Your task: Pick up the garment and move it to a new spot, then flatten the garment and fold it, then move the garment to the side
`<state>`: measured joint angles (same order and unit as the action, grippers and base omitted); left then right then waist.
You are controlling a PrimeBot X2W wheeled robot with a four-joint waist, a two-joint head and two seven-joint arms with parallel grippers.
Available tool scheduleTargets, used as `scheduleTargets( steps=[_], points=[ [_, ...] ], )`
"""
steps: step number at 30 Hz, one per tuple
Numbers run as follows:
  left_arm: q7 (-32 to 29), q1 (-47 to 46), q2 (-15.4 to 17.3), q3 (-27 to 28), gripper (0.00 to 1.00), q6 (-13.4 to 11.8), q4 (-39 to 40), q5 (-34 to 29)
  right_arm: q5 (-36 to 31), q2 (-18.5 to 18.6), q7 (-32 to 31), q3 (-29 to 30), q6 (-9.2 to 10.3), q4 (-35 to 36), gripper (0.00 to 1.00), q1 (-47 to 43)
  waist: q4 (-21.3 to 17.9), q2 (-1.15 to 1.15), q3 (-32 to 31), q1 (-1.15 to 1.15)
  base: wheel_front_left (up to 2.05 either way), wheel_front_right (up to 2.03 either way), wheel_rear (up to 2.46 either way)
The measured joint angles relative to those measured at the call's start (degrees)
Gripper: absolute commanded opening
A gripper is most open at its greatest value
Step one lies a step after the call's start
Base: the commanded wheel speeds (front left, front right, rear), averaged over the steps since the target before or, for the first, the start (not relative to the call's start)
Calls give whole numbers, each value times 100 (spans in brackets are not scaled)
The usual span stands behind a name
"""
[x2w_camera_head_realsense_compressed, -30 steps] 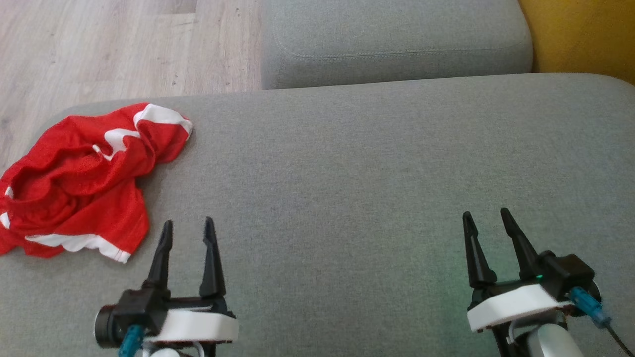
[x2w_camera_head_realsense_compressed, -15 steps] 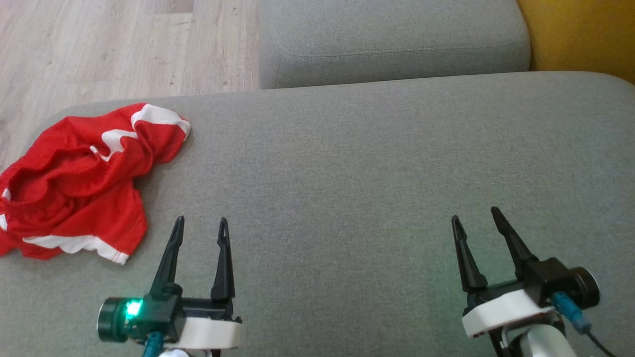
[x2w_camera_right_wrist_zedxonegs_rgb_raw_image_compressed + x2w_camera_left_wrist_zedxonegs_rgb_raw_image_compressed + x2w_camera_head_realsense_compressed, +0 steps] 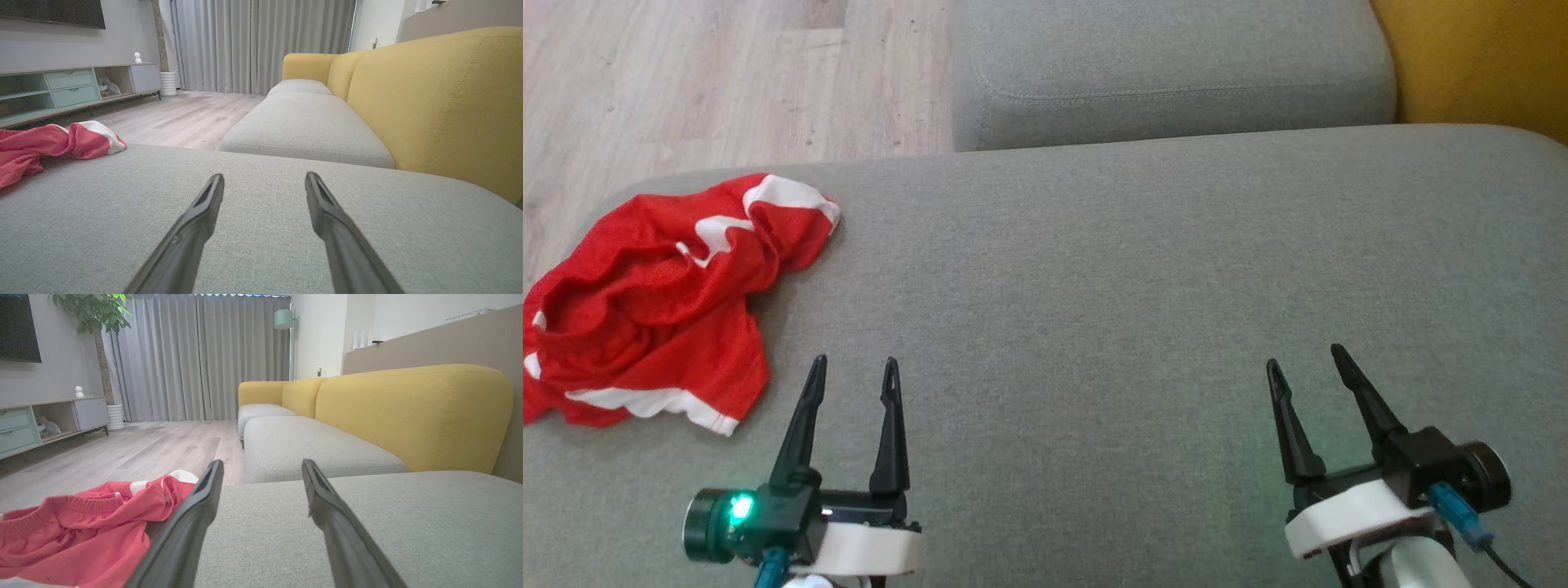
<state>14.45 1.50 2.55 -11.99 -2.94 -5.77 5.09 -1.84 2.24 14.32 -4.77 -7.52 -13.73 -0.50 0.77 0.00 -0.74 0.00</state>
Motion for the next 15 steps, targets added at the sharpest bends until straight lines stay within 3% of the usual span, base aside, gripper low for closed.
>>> scheduleTargets(
  steps=[8, 15],
  points=[
    [0, 0, 1, 10, 100, -5, -64, 52, 0, 4, 4, 67, 0, 1, 100, -2, 276, 0, -7, 0, 0, 0, 0],
    [1, -3, 4, 73, 100, -162, -78, 52, 0, 7, 4, 179, 0, 68, 100, -9, 888, 0, -11, 0, 0, 0, 0]
  ],
)
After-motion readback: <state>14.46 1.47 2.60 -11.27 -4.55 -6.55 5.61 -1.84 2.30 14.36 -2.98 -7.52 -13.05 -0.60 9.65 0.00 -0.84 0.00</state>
